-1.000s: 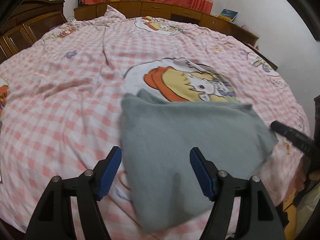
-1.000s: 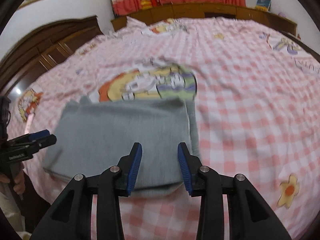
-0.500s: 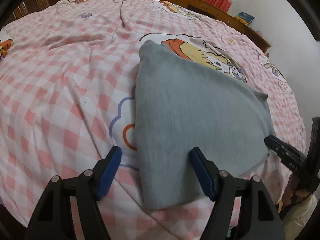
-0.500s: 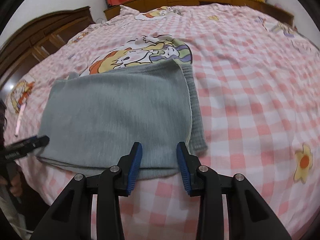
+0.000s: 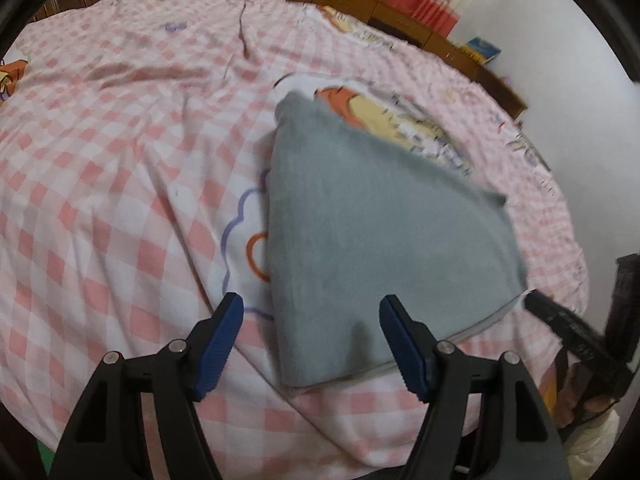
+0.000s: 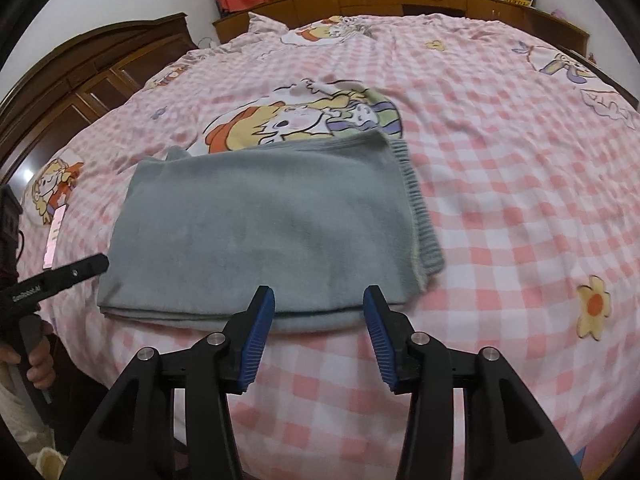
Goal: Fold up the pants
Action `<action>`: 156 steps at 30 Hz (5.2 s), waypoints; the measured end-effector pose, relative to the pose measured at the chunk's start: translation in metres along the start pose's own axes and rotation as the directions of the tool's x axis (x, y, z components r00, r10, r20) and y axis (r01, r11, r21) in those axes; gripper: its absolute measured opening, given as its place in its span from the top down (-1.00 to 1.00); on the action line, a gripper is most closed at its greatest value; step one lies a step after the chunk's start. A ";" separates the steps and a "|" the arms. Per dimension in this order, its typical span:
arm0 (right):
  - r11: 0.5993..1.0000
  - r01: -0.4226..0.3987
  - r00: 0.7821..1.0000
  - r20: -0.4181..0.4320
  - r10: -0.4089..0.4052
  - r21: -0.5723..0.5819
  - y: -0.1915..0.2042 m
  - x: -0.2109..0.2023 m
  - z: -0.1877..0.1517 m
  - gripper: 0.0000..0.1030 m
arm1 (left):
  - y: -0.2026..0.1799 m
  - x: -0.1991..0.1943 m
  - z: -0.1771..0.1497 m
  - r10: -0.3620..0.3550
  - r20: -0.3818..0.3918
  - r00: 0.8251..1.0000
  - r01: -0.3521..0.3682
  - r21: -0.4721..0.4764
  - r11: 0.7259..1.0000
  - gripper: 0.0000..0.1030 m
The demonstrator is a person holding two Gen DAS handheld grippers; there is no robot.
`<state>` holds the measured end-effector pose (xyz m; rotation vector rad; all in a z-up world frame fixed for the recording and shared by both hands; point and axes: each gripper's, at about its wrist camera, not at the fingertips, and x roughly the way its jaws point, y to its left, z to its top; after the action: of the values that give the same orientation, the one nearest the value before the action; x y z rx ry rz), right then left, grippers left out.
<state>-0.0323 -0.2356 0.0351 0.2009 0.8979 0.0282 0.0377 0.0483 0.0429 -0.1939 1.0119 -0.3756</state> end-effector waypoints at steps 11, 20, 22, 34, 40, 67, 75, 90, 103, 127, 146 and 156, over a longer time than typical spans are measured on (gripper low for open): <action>1.000 -0.010 1.000 -0.020 0.010 -0.013 0.012 0.035 0.000 -0.05 | 0.009 0.022 0.017 -0.010 0.009 1.000 0.010 -0.013 1.000 -0.42; 1.000 -0.028 1.000 -0.013 0.028 0.000 0.011 0.040 -0.002 -0.12 | 0.000 0.017 0.010 -0.051 0.055 0.997 0.049 0.043 0.998 -0.07; 0.999 -0.032 0.999 -0.016 0.032 0.009 0.010 0.041 -0.001 -0.14 | -0.003 0.016 0.008 -0.053 0.070 0.996 0.049 0.062 0.997 -0.06; 0.999 -0.047 0.999 -0.017 0.047 0.008 0.010 0.043 -0.002 -0.20 | 0.003 0.040 0.014 -0.070 0.053 0.996 0.069 0.006 0.998 -0.27; 0.998 -0.053 0.998 -0.016 0.054 0.028 0.011 0.035 0.000 -0.20 | 0.002 0.037 0.012 -0.061 0.071 0.996 0.060 0.008 0.998 -0.23; 0.981 -0.150 0.984 0.116 0.136 0.124 -0.018 -0.028 0.004 -0.17 | -0.077 -0.039 0.041 -0.138 0.132 0.982 0.115 0.173 0.978 0.73; 0.976 -0.148 0.980 0.154 0.123 0.161 -0.039 -0.038 0.001 -0.17 | -0.147 -0.033 0.058 -0.151 0.096 0.984 0.115 0.303 0.946 0.73; 0.950 -0.131 0.983 0.163 0.087 0.284 -0.099 -0.036 -0.014 -0.17 | -0.264 0.076 0.051 -0.159 -0.098 0.982 0.186 0.413 0.891 0.74; 0.949 -0.142 0.984 0.144 0.105 0.282 -0.098 -0.027 -0.014 -0.17 | -0.278 0.085 0.032 -0.109 -0.106 0.988 0.146 0.463 0.874 -0.05; 0.942 -0.295 0.954 -0.010 0.301 0.162 -0.039 0.045 0.057 -0.17 | -0.129 0.053 0.025 0.065 -0.042 0.997 -0.056 0.183 0.981 -0.75; 0.978 -0.172 0.985 0.029 0.170 0.119 -0.080 0.026 0.070 0.79 | -0.142 0.039 0.039 -0.028 0.045 0.999 0.019 0.182 0.983 -0.76; 0.962 -0.139 0.990 0.022 0.138 0.236 -0.115 0.047 0.050 0.08 | -0.149 0.098 0.028 0.028 -0.007 1.000 -0.026 0.234 0.972 -0.90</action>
<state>0.0290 -0.3510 0.0075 0.4867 0.8796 0.0502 0.0759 -0.1280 0.0299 0.0348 0.9708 -0.4679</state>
